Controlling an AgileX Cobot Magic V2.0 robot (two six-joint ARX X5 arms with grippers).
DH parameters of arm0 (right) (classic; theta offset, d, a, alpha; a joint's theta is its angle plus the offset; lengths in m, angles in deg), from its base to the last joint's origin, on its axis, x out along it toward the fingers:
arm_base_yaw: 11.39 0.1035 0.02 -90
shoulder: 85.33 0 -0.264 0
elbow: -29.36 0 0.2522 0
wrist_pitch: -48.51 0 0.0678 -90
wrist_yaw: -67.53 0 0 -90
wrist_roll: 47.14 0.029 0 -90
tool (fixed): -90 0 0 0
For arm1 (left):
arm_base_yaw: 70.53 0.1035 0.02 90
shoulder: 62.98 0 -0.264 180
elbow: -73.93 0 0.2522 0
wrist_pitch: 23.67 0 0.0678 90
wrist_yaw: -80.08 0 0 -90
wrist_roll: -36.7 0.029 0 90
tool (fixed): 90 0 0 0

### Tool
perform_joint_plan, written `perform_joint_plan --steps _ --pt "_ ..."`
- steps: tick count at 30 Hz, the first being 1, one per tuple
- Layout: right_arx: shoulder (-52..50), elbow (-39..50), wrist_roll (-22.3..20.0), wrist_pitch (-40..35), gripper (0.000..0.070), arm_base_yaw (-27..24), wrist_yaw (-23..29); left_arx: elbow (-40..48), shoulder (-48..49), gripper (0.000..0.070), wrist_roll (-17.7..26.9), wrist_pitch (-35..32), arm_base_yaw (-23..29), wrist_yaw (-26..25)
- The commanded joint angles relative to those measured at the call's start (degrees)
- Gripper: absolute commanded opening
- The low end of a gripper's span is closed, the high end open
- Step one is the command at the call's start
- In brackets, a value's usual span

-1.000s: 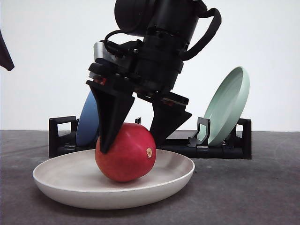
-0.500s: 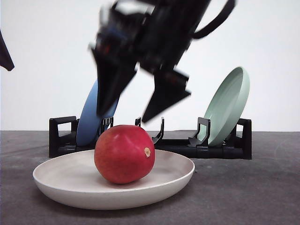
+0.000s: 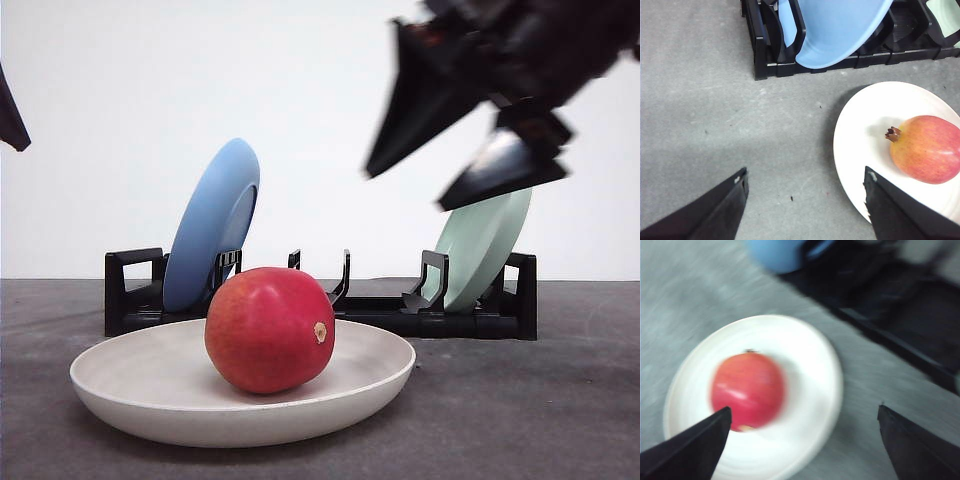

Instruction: Place pomegranate in white plate

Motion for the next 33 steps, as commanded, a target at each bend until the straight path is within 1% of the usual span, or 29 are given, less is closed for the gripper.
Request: perform_joint_plan --steps 1,5,7,9,12,13,14,15,16,17,18,19,33 --pt "-1.23 1.16 1.48 -0.13 0.0577 -2.64 -1.18 -0.85 -0.33 0.0434 0.31 -0.36 -0.09 -0.28" --pt "-4.92 4.04 1.88 1.56 0.0575 -9.26 -3.98 -0.85 -0.33 0.0434 0.33 -0.36 -0.09 -0.26" --pt "-6.3 5.37 1.78 2.89 0.0574 -12.09 -4.42 -0.85 -0.33 0.0434 0.34 -0.37 -0.09 -0.26" --pt "-6.97 5.99 1.81 4.58 0.0574 -14.11 -4.41 -0.85 -0.33 0.0434 0.37 -0.4 -0.09 -0.26" --pt "-6.96 6.0 1.57 6.9 0.0575 -15.34 -3.74 -0.85 -0.31 0.0435 0.37 0.12 -0.11 -0.28" --pt "-6.97 6.0 1.47 7.37 0.0537 -15.47 -3.42 -0.85 -0.28 0.042 0.37 0.67 -0.11 -0.27" --pt "-6.98 6.0 1.47 7.62 0.0427 -15.56 -2.87 -0.85 -0.26 0.0347 0.39 1.09 -0.11 -0.26" --pt "-6.98 6.0 1.61 7.62 0.0213 -15.63 -1.96 -0.85 -0.26 0.0188 0.45 1.22 -0.11 -0.26" --pt "-6.98 6.0 1.59 7.68 0.0078 -15.63 -1.17 -0.85 -0.26 0.0091 0.53 1.0 -0.11 -0.26" --pt "-6.98 6.0 1.61 7.6 0.0008 -15.62 -0.43 -0.85 -0.26 0.0028 0.64 0.63 -0.11 -0.26" --pt "-6.98 6.0 1.76 7.26 0.0032 -15.62 0.24 -0.85 -0.26 0.0004 0.77 0.09 -0.11 -0.26" --pt "-6.98 6.0 1.79 7.21 0.0036 -15.59 0.3 -0.85 -0.21 0.0 0.77 0.12 -0.11 -0.26" --pt "-6.98 6.0 1.64 7.07 0.0036 -15.55 0.42 -0.81 -0.11 0.0 0.76 -0.36 -0.09 -0.26"
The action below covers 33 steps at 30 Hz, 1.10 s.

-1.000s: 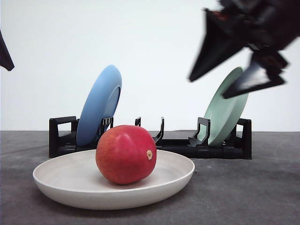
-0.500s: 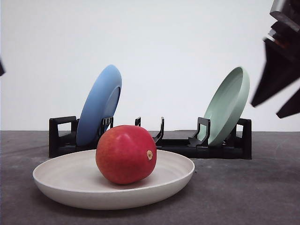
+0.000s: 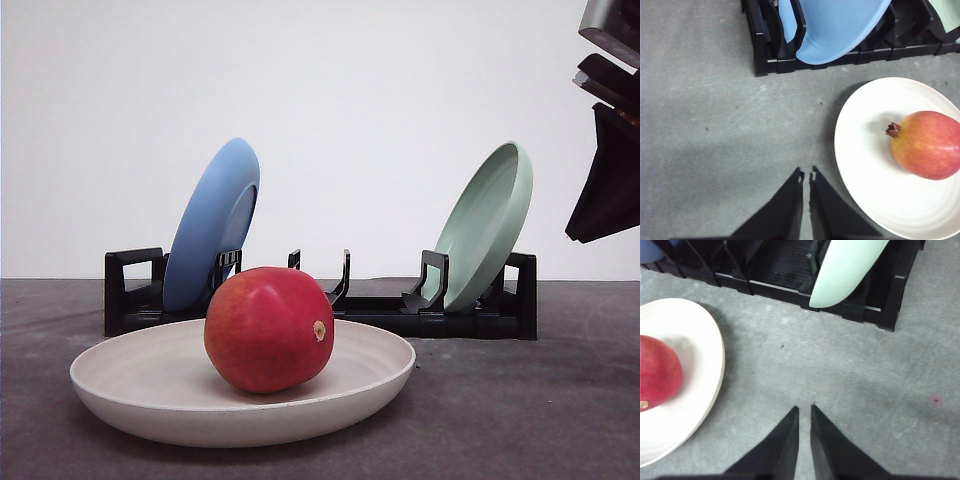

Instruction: Place pomegranate in white plate

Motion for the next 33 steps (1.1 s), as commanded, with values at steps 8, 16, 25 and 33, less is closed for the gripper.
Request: perform_joint_plan --steps 8,16,25,33 --pt "0.44 -0.22 0.3 -0.67 0.0036 0.14 0.17 11.7 10.23 0.0 5.39 -15.38 3.29 -0.24" --pt "0.44 -0.22 0.28 -2.24 0.0036 0.2 0.16 31.32 29.29 0.0 4.65 -26.31 15.51 -0.04" --pt "0.44 -0.22 0.26 -4.86 0.0036 0.2 0.17 39.97 43.84 0.0 5.16 -27.19 22.46 2.26" --pt "0.44 -0.22 0.26 -7.9 0.0036 0.2 0.19 40.94 45.16 0.0 1.97 -31.93 22.23 6.29"
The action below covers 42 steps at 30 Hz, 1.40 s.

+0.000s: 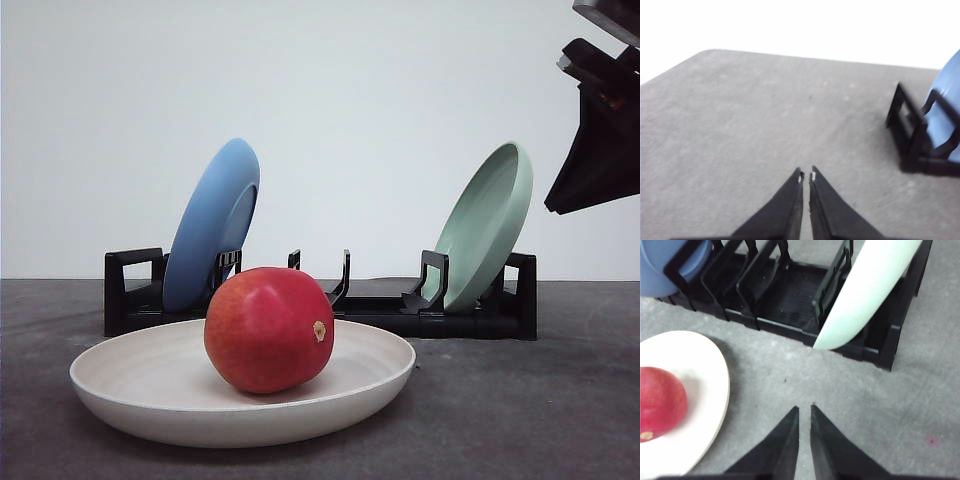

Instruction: Place pomegranate in white plate

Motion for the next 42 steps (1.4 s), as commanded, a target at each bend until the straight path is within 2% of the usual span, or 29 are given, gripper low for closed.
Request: perform_joint_plan --steps 1,9,15,20,26,30,32,35,38,42 --pt "0.44 -0.22 0.26 -1.14 0.0036 0.2 0.0 0.52 0.07 0.0 -1.57 -0.59 -0.59 0.11" --pt "0.44 -0.22 0.26 -4.09 0.0036 0.2 0.0 0.52 0.03 0.0 -1.57 -0.64 -6.41 0.11" --pt "0.02 -0.22 0.26 -5.75 0.0036 0.47 0.07 0.52 -0.09 0.0 -1.57 -0.65 -6.99 0.09" --pt "-4.99 -0.22 0.1 -5.39 0.0036 0.63 -0.08 0.52 -0.09 0.0 -1.57 -0.62 -6.99 0.09" --pt "-14.16 -0.15 -7.13 -4.8 0.0036 -0.97 0.48 0.52 -0.09 0.0 -1.57 -0.62 -6.99 0.11" --pt "-21.23 -0.15 -8.37 -5.89 0.0036 -3.02 0.47 0.52 -0.09 0.0 -1.57 -0.62 -6.99 0.11" --pt "-23.89 0.29 -10.37 -5.81 0.0036 -4.38 1.8 0.52 -0.09 0.0 -1.57 -0.62 -6.99 0.11" --pt "-27.65 3.73 -10.45 -5.82 0.0036 -6.81 8.4 0.52 -0.09 0.0 -1.57 -0.62 -6.99 0.11" --pt "-32.4 10.04 -10.11 -6.8 0.0036 -8.87 13.95 0.52 -0.09 0.0 -1.57 -0.62 -6.99 0.11" --pt "-40.82 20.11 -9.83 -10.76 0.0036 -10.43 18.2 0.52 -0.09 0.0 -1.57 -0.62 -6.99 0.11"
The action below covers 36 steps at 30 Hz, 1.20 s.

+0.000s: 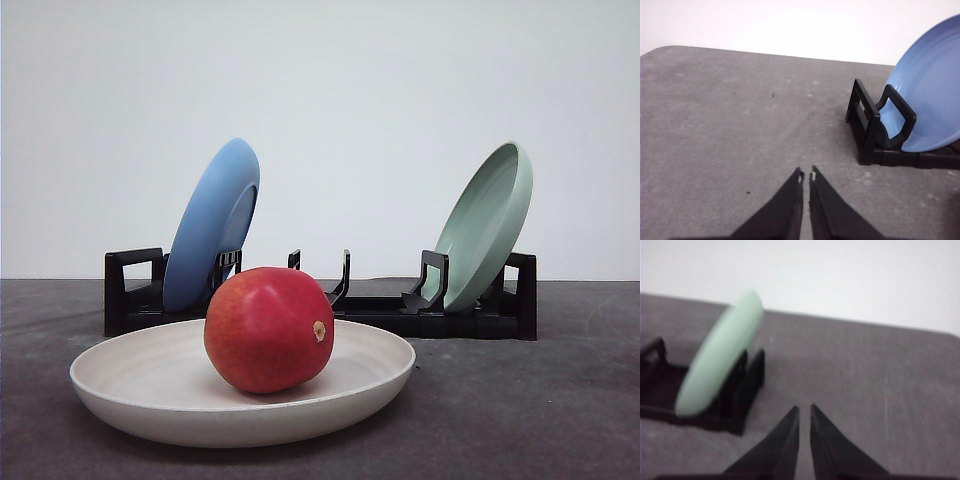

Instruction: Place pomegranate in white plate

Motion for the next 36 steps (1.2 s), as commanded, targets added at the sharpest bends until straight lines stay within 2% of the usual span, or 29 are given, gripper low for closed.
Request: perform_joint_plan --steps 1,9,36 --pt "-3.98 3.05 -0.19 -2.39 0.0036 -0.37 1.37 0.52 0.02 0.0 -0.46 -0.7 -0.11 0.04" --pt "-17.89 13.31 2.88 -3.36 0.0036 -2.26 5.49 0.52 0.02 0.0 -0.46 -0.7 -0.11 0.04" --pt "-17.79 14.83 3.0 -5.77 0.0036 -2.67 5.04 0.52 0.02 0.0 -0.46 -0.68 -0.11 0.04"
